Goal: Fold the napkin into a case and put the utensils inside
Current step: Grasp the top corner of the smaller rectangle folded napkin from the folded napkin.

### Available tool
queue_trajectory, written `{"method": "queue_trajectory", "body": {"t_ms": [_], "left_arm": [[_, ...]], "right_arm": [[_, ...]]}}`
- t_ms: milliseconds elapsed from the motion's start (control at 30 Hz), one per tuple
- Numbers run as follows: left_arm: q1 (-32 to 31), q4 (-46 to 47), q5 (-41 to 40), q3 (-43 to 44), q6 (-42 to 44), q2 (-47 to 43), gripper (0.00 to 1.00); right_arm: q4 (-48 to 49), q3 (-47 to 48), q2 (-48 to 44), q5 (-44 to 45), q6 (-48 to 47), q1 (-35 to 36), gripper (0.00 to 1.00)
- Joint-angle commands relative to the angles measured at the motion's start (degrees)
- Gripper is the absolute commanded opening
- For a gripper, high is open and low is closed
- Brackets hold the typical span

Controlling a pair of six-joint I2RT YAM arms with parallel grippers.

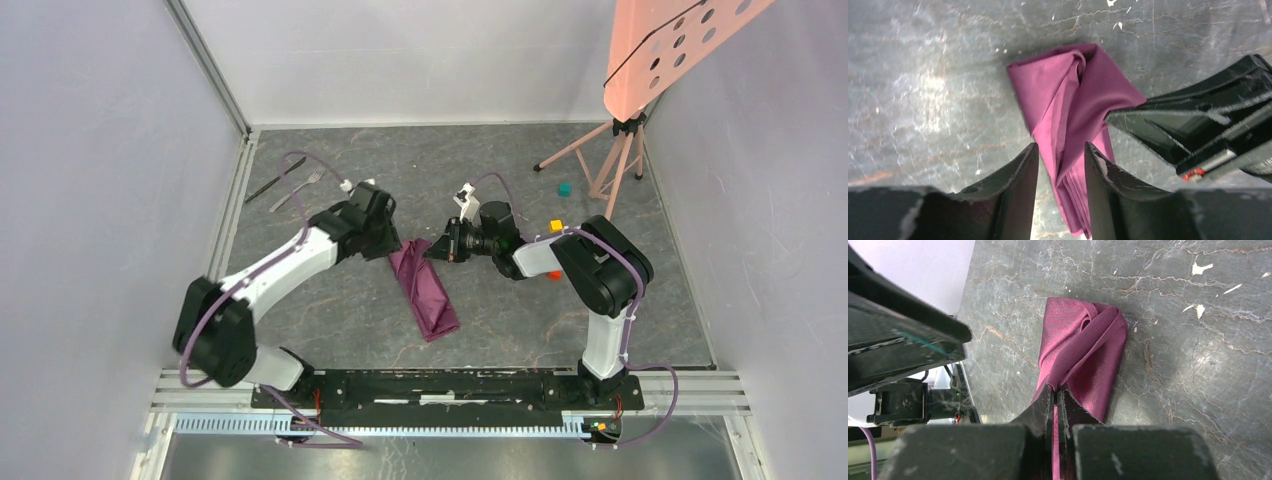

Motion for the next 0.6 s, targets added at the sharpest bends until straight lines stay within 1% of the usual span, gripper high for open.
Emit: {"method": "queue_trajectory", "body": {"t_ms": [0, 133, 200, 300, 567], "left_arm": [[-2.1, -5.3, -4.1, 8.6, 9.2, 10.1, 0.43], [-5.2, -9.8, -11.0, 15.3, 10.9, 17.7, 0.37], [-6.0, -11.0, -13.2, 16.8, 11.0, 19.9, 0.35], [-6.8, -11.0, -15.9, 17.5, 11.5, 21.7, 0.35], [-8.7, -13.4, -18.5, 20.9, 11.8, 26.1, 0.35]], "right_arm": [[-0.3, 2.1, 0.0, -1.1, -1.5, -0.1, 0.0], [-1.1, 2.3, -0.4, -1.4, -1.7, -0.1, 0.0], [-1.2, 2.2, -0.6, -1.4, -1.8, -0.1, 0.0], [-1.3, 2.2, -0.8, -1.5, -1.9, -0.1, 0.0], [-0.6, 1.8, -1.0, -1.5, -1.2, 0.0, 0.0]]}}
